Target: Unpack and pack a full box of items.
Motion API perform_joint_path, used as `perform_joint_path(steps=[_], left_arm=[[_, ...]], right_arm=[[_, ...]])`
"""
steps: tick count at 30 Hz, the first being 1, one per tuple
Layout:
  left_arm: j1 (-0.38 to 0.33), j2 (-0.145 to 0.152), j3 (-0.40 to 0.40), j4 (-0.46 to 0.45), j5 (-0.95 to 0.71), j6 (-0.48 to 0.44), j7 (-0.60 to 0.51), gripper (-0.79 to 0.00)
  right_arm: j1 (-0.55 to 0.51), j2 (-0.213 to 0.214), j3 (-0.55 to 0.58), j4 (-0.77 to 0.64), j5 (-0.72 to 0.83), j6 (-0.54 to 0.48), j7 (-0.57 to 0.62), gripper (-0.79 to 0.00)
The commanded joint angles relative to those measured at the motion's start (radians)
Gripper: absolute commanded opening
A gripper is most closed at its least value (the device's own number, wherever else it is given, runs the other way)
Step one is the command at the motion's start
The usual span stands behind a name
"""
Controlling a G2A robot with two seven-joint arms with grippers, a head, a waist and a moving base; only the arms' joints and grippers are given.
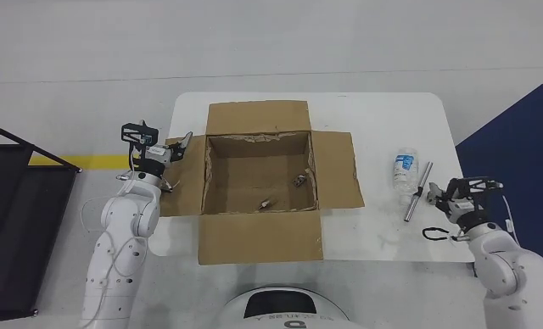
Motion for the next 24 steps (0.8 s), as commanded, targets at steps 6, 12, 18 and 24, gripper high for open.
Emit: perform_joint_path(steps=[6,12,18,24], left_arm=[[0.000,0.000,0.000,0.000,0.000,0.000,0.000,0.000],[0.000,0.000,0.000,0.000,0.000,0.000,0.000,0.000],[0.000,0.000,0.000,0.000,0.000,0.000,0.000,0.000],[0.000,0.000,0.000,0.000,0.000,0.000,0.000,0.000]], right_arm=[[-0.007,0.000,-0.004,-0.027,0.009,-0.016,0.013,-0.160],[-0.006,-0.001,-0.018,-0.050,0.026,-0.041,0.002,0.000],[-0.053,0.000,-0.103,-0.292,-0.037,-0.132,0.016,0.000],[-0.058,-0.002,-0.207,-0.417,-0.061,-0.112,0.101,0.000]])
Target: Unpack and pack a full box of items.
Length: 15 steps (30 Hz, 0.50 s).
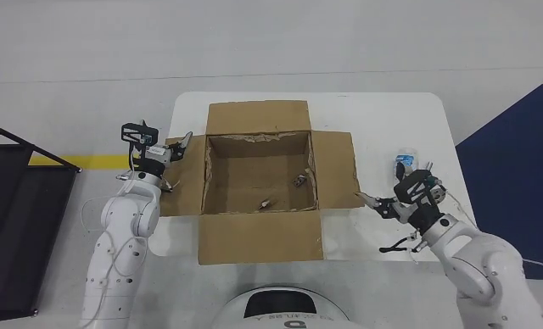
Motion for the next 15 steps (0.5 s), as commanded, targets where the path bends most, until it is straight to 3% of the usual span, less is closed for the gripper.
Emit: perform_joint_path(steps=[1,8,11,15], left_arm=[[0.000,0.000,0.000,0.000,0.000,0.000,0.000,0.000],[0.000,0.000,0.000,0.000,0.000,0.000,0.000,0.000],[0.000,0.000,0.000,0.000,0.000,0.000,0.000,0.000],[0.000,0.000,0.000,0.000,0.000,0.000,0.000,0.000]], right_arm=[[0.000,0.000,0.001,0.001,0.000,0.001,0.000,0.000],[0.002,0.000,-0.001,0.005,0.009,0.000,-0.006,0.000],[0.037,0.003,-0.014,0.050,0.090,-0.116,-0.078,0.000],[0.115,0.010,-0.069,0.004,0.049,-0.117,0.028,0.000]])
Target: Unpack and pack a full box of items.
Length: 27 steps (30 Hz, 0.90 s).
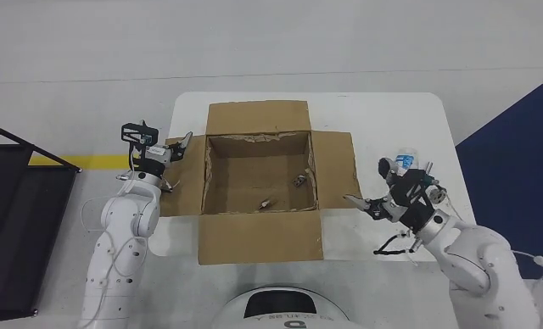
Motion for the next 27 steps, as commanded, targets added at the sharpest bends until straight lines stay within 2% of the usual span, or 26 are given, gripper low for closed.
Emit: perform_joint_path(steps=[1,5,8,10,12,16,18,19,21,27], left_arm=[[0.000,0.000,0.000,0.000,0.000,0.000,0.000,0.000],[0.000,0.000,0.000,0.000,0.000,0.000,0.000,0.000],[0.000,0.000,0.000,0.000,0.000,0.000,0.000,0.000],[0.000,0.000,0.000,0.000,0.000,0.000,0.000,0.000],[0.000,0.000,0.000,0.000,0.000,0.000,0.000,0.000],[0.000,0.000,0.000,0.000,0.000,0.000,0.000,0.000],[0.000,0.000,0.000,0.000,0.000,0.000,0.000,0.000],[0.000,0.000,0.000,0.000,0.000,0.000,0.000,0.000],[0.000,0.000,0.000,0.000,0.000,0.000,0.000,0.000],[0.000,0.000,0.000,0.000,0.000,0.000,0.000,0.000]], right_arm=[[0.054,0.003,-0.049,-0.032,-0.011,0.015,0.082,0.000],[0.193,0.009,-0.174,-0.075,-0.035,0.000,0.271,0.000],[0.327,0.008,-0.333,-0.074,-0.081,0.007,0.443,0.000],[0.431,0.001,-0.446,-0.042,-0.095,0.027,0.554,-0.012],[0.541,-0.010,-0.559,0.009,-0.110,0.058,0.663,-0.058],[0.741,-0.044,-0.776,0.144,-0.138,0.136,0.861,-0.065],[0.822,-0.064,-0.858,0.209,-0.138,0.175,0.912,-0.092],[0.856,-0.074,-0.891,0.243,-0.145,0.193,0.933,-0.145],[0.915,-0.093,-0.958,0.309,-0.166,0.226,0.977,-0.191],[1.060,-0.160,-1.135,0.527,-0.202,0.298,1.047,-0.194]])
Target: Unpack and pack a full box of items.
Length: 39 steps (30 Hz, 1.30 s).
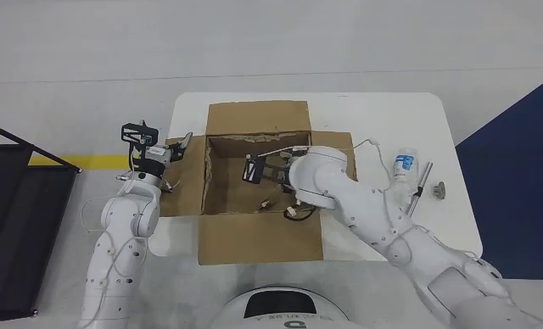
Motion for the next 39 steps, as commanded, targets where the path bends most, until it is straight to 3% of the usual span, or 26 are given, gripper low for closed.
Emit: perform_joint_path(steps=[1,4,11,16,25,31,39], left_arm=[[0.000,0.000,0.000,0.000,0.000,0.000,0.000,0.000],[0.000,0.000,0.000,0.000,0.000,0.000,0.000,0.000],[0.000,0.000,0.000,0.000,0.000,0.000,0.000,0.000],[0.000,0.000,0.000,0.000,0.000,0.000,0.000,0.000],[0.000,0.000,0.000,0.000,0.000,0.000,0.000,0.000],[0.000,0.000,0.000,0.000,0.000,0.000,0.000,0.000],[0.000,0.000,0.000,0.000,0.000,0.000,0.000,0.000]], right_arm=[[0.041,-0.024,-0.050,0.080,-0.002,0.026,0.009,-0.157],[0.094,-0.061,-0.111,0.194,0.004,0.055,0.022,-0.111],[0.182,-0.137,-0.201,0.404,0.018,0.079,0.048,-0.108],[0.223,-0.184,-0.233,0.518,0.045,0.077,0.055,-0.225],[0.265,-0.245,-0.259,0.670,0.106,0.043,0.061,-0.323],[0.279,-0.262,-0.256,0.724,0.158,0.005,0.041,-0.400],[0.292,-0.280,-0.293,0.809,0.179,0.007,0.043,-0.419]])
